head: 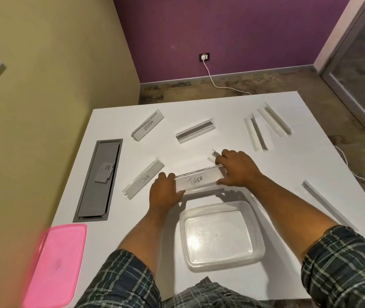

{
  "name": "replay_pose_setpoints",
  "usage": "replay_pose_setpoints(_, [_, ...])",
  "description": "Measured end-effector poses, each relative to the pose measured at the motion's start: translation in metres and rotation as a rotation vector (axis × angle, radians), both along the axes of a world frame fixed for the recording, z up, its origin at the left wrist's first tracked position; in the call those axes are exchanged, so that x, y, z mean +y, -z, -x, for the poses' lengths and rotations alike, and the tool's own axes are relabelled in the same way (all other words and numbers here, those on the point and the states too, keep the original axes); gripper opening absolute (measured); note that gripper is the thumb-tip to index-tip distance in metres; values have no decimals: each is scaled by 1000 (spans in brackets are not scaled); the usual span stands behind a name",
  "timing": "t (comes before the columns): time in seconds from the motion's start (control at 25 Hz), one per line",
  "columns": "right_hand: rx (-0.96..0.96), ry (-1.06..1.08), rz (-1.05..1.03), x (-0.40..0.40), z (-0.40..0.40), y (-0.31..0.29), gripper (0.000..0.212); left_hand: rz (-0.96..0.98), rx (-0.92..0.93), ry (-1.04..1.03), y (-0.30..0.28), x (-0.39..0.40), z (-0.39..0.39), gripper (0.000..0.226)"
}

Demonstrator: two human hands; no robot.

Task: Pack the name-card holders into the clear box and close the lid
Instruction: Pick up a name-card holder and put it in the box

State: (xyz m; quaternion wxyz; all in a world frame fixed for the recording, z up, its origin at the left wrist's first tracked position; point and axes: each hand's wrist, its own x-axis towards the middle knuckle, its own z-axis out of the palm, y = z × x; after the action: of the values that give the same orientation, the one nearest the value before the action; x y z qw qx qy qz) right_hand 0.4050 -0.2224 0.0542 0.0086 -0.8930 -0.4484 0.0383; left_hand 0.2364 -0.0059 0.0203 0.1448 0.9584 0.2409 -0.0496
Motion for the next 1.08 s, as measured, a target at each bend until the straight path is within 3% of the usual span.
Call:
replay_pose_setpoints(0.12, [-5,-110,17,-19,5,-10,65,-106,-46,155,-10,-1,5,59])
replay_pose_setpoints(0.24, [177,-136,-33,-33,11,-14,62,-141,-86,273,-14,-4,14,60])
replay_pose_setpoints(0.36, [315,-235,0,-45,19,-17,75,-151,-87,346,-16,-9,25,66])
replay_pose_setpoints(0.56, [321,-391,-38,-65,29,-14,63,101,110,182,-10,-30,43,101])
replay_pose_setpoints(0.68, [285,-453,-66,-78,35,-10,60,180,273,165,-4,-34,51,107])
replay_pose_setpoints(0.76, [270,-464,-54,-86,39,-10,59,176,365,145,0,-34,53,98])
replay_pose_setpoints(0.96, [247,-518,-75,-89,50,-8,58,339,404,92,1,-41,49,36])
replay_pose_setpoints(1.08, [189,-586,-128,-93,52,-9,60,311,408,104,-1,-43,46,28])
